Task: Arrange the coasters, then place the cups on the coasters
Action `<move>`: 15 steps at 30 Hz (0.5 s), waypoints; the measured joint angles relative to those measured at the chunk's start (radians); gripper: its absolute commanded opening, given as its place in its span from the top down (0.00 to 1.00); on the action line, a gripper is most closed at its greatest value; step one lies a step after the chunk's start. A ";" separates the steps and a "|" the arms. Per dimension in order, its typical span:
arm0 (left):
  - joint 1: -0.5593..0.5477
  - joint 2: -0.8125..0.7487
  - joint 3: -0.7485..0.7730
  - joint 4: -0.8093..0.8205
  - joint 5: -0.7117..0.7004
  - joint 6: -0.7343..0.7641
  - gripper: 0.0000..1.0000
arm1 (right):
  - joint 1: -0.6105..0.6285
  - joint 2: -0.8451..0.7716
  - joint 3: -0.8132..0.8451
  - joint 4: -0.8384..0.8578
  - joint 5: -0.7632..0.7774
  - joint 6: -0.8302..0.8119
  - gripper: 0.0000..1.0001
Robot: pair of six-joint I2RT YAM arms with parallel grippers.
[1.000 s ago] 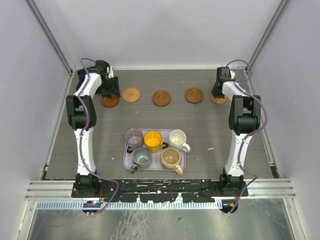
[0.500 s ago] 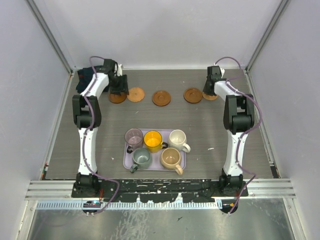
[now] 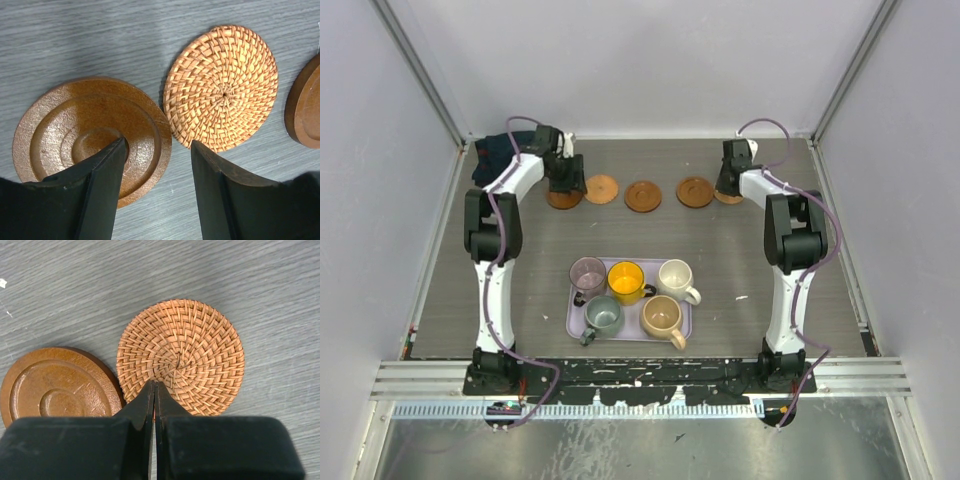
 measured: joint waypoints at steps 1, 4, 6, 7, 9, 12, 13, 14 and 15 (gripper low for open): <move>-0.001 -0.008 -0.015 0.010 0.002 -0.001 0.43 | 0.003 -0.005 -0.008 0.004 0.000 0.001 0.96; -0.003 -0.037 -0.071 0.041 0.005 -0.004 0.43 | 0.010 -0.020 -0.037 0.021 0.000 0.004 0.96; -0.005 -0.055 -0.104 0.061 0.008 -0.010 0.43 | 0.014 -0.028 -0.050 0.029 0.000 0.005 0.96; -0.006 -0.063 -0.120 0.071 0.010 -0.014 0.43 | 0.016 -0.031 -0.055 0.031 0.000 0.006 0.95; -0.009 -0.077 -0.146 0.092 0.012 -0.018 0.43 | 0.021 -0.037 -0.067 0.037 0.000 0.008 0.96; -0.013 -0.092 -0.175 0.113 0.017 -0.020 0.43 | 0.029 -0.045 -0.080 0.041 0.000 0.011 0.95; -0.013 -0.095 -0.182 0.117 0.018 -0.021 0.43 | 0.031 -0.047 -0.082 0.041 0.001 0.012 0.95; -0.014 -0.097 -0.187 0.122 0.018 -0.022 0.43 | 0.034 -0.048 -0.084 0.041 0.002 0.012 0.95; -0.015 -0.100 -0.190 0.124 0.018 -0.022 0.43 | 0.037 -0.049 -0.085 0.041 0.002 0.013 0.95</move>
